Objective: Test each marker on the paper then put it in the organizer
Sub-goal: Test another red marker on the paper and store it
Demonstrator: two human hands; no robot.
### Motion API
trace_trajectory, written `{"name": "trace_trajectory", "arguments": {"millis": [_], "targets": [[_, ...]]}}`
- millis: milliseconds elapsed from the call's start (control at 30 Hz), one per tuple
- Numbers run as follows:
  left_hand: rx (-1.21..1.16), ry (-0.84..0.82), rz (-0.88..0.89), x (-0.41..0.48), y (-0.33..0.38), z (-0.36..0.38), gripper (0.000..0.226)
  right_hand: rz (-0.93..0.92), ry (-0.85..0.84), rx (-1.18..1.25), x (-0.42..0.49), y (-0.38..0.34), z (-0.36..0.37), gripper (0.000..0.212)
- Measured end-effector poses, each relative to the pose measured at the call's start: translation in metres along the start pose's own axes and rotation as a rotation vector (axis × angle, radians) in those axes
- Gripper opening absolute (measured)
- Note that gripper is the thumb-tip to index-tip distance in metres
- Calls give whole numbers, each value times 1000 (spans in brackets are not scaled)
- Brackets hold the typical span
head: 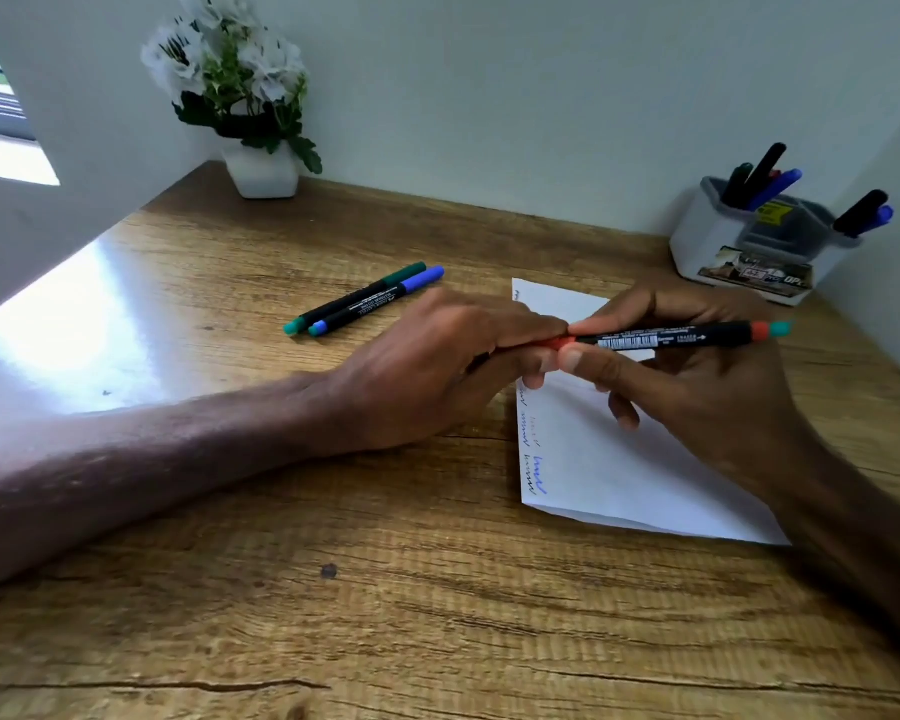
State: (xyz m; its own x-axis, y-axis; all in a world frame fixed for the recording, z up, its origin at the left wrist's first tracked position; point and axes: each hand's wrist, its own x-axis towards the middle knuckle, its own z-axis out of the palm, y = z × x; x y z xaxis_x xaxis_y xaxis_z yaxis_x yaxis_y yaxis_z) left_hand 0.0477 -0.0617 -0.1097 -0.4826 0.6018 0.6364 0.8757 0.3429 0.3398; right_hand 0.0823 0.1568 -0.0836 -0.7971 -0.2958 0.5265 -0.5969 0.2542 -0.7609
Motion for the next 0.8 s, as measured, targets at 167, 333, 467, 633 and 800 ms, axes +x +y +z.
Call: {"name": "trace_trajectory", "arguments": {"millis": [167, 333, 467, 633, 800], "targets": [[14, 122, -12, 1, 8, 1, 22, 19, 63, 54, 2, -1, 8, 18], [43, 136, -49, 4, 11, 3, 19, 107, 86, 42, 5, -5, 3, 24], [56, 142, -103, 6, 6, 4, 22, 202, 88, 18, 11, -6, -10, 19], [37, 255, -238, 4, 0, -3, 28, 165, 151, -110, 14, -3, -39, 18], [28, 327, -157, 9, 5, -2, 24, -61, 21, -574, 13, -3, -32, 22]]}}
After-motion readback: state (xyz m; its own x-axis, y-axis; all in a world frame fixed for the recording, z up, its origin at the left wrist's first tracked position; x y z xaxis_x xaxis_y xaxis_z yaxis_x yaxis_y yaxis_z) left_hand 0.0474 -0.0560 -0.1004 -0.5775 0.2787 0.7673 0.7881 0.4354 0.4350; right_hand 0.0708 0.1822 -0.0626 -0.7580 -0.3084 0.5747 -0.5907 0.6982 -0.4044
